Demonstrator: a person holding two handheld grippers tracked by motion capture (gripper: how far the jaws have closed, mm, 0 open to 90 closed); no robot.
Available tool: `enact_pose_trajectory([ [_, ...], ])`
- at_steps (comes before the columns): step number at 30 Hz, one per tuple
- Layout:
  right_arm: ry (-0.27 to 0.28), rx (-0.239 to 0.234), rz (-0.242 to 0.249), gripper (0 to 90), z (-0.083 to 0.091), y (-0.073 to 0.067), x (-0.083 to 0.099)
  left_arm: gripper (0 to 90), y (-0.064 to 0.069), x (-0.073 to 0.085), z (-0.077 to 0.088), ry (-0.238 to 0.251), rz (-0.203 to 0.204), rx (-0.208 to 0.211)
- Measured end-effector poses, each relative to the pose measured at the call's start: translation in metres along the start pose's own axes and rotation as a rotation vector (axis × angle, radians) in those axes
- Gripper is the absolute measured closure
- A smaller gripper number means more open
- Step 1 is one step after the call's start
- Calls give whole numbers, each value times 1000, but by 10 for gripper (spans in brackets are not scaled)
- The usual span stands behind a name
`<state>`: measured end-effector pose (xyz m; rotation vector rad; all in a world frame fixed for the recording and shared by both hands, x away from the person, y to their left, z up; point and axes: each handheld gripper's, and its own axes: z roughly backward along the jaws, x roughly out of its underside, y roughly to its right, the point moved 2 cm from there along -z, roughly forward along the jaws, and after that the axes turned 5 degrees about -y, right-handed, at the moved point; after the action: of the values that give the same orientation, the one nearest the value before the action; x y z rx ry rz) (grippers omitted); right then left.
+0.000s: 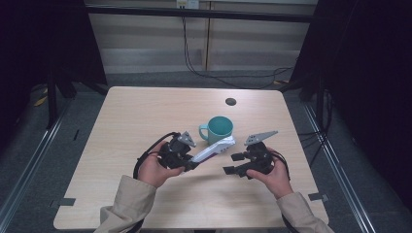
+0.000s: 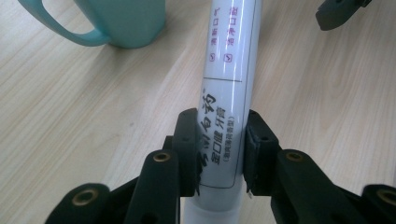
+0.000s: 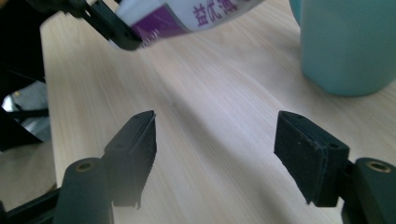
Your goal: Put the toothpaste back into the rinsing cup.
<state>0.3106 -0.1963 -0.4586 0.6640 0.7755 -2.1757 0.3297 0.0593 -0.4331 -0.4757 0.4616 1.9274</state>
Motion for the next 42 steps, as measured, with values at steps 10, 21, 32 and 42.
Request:
enact_pose_trajectory([
  [10, 143, -56, -85, 333, -2, 3, -1, 707, 4, -2, -8, 18, 16, 9],
  [21, 195, -101, -100, 397, -6, 0, -8, 706, 8, -5, -14, 38, 34, 29],
  [32, 211, -92, -88, 462, -3, -5, -16, 703, 10, -2, -21, 63, 67, 59],
  [42, 276, -90, -107, 523, 0, -6, -25, 699, 18, -8, -26, 79, 70, 105],
])
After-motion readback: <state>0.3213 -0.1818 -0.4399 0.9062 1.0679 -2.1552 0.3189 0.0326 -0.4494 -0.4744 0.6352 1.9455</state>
